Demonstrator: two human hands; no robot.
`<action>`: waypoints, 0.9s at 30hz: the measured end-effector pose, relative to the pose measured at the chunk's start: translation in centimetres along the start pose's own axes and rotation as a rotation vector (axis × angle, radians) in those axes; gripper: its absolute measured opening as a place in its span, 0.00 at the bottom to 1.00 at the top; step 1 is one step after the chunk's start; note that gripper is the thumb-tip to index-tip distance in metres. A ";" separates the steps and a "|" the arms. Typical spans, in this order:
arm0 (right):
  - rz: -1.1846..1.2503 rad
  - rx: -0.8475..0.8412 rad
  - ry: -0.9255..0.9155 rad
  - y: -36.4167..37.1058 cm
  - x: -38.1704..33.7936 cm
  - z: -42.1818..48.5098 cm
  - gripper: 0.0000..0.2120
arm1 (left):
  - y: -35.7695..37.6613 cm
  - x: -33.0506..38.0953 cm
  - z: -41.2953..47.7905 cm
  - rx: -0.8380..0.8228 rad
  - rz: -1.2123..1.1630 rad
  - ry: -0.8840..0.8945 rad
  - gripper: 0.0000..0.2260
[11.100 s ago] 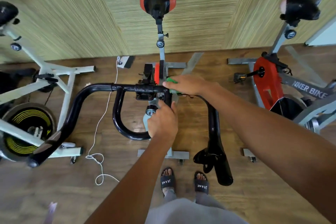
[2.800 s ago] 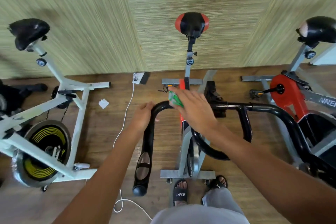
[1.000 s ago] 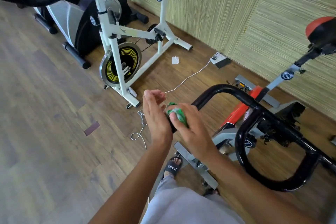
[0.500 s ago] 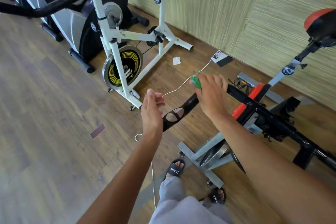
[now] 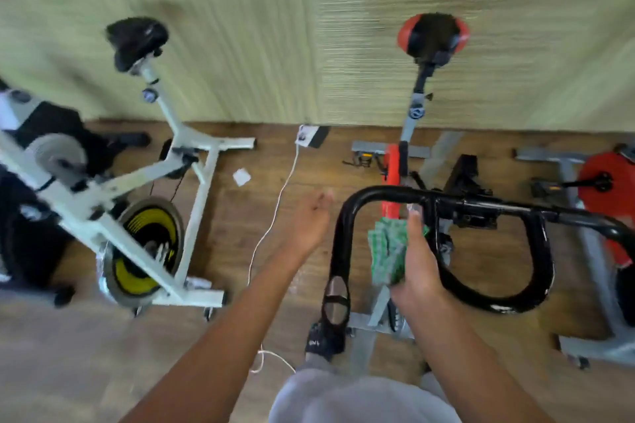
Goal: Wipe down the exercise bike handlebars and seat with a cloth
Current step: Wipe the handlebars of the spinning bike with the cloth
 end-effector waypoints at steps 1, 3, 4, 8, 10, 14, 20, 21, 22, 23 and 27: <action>0.075 0.009 0.057 0.3 0.8 0.0 0.23 | 0.5 1.4 0.9 -0.070 0.048 0.058 0.16; 0.166 0.031 0.071 1.1 1.1 0.6 0.21 | 1.8 3.1 2.1 -0.195 0.179 0.137 0.15; 0.197 0.038 0.050 1.6 0.8 0.9 0.22 | 2.2 3.4 2.5 -0.230 0.240 0.144 0.15; 0.269 0.144 -0.068 3.6 -2.2 2.7 0.29 | 2.7 3.4 3.9 -0.256 0.197 0.141 0.13; 0.155 0.234 -0.086 3.5 -2.7 6.3 0.31 | 2.7 3.4 4.0 -0.278 0.167 0.142 0.12; -0.288 0.229 -0.138 6.1 -1.3 4.4 0.22 | 2.8 3.0 4.5 -0.294 0.160 0.195 0.14; -0.496 0.111 -0.120 8.0 -2.3 0.8 0.27 | 2.9 2.0 5.1 -0.378 0.099 0.195 0.17; -0.538 0.124 -0.174 8.2 -2.3 0.6 0.26 | 2.8 2.1 5.1 -0.370 0.100 0.202 0.17; -0.600 0.123 -0.224 8.3 -2.0 -0.1 0.25 | 2.8 2.1 5.1 -0.360 0.099 0.206 0.16; -0.675 0.107 -0.249 8.3 -1.2 -0.8 0.25 | 2.8 2.3 5.1 -0.349 0.093 0.212 0.16; -1.039 0.046 0.021 5.4 3.3 -4.9 0.24 | 2.8 2.8 4.9 -0.342 0.119 0.220 0.16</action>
Point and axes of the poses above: each hand's wrist, its own z-axis towards the middle knuckle, its own y-axis out of the palm, x = y × z, the point moved 8 cm from there along z, towards the middle knuckle
